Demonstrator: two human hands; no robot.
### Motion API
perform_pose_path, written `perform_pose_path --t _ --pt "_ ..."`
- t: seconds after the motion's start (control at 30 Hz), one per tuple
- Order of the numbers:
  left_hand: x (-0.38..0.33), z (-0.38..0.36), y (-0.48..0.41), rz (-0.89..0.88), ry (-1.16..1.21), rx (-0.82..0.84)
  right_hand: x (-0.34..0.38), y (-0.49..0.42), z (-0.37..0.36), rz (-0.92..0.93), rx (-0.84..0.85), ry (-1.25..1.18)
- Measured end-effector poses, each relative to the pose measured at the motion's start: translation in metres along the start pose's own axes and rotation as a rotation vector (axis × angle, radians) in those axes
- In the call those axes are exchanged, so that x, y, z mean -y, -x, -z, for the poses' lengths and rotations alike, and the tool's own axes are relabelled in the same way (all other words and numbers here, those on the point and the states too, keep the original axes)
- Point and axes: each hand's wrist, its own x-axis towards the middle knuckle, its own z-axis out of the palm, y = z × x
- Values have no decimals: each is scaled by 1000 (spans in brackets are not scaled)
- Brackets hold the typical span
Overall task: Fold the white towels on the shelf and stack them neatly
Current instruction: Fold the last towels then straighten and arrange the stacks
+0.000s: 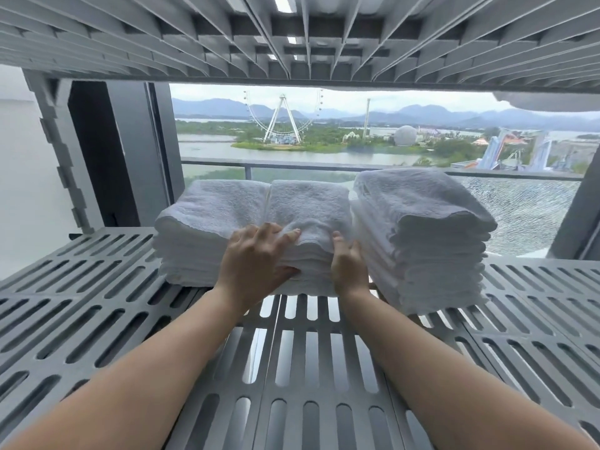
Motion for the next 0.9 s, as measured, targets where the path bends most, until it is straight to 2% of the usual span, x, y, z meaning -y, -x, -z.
perform_pose_path --t 0.1,0.27,0.4,0.47,0.53,0.6,0.7,0.77,0.9 --pt "6 -1 4 -9 33 -39 6 -3 2 -17 49 -31" --pt "20 4 -4 -64 110 -64 26 -26 18 -255 289 -279" --pt "33 15 -45 29 110 -52 33 -42 14 -340 410 -361" --pt "39 13 -76 114 100 48 28 -46 14 -364 434 -446" --pt "44 6 -108 169 93 229 19 -46 14 -379 438 -486" --pt "48 -7 -137 168 86 408 9 -46 11 -360 454 -489" --pt "56 -37 -155 205 57 585 -1 -48 9 -304 417 -434" --pt "61 -55 -153 268 64 654 -1 -52 10 -300 437 -412" --pt "61 -61 -149 311 95 679 0 -61 10 -330 484 -412"
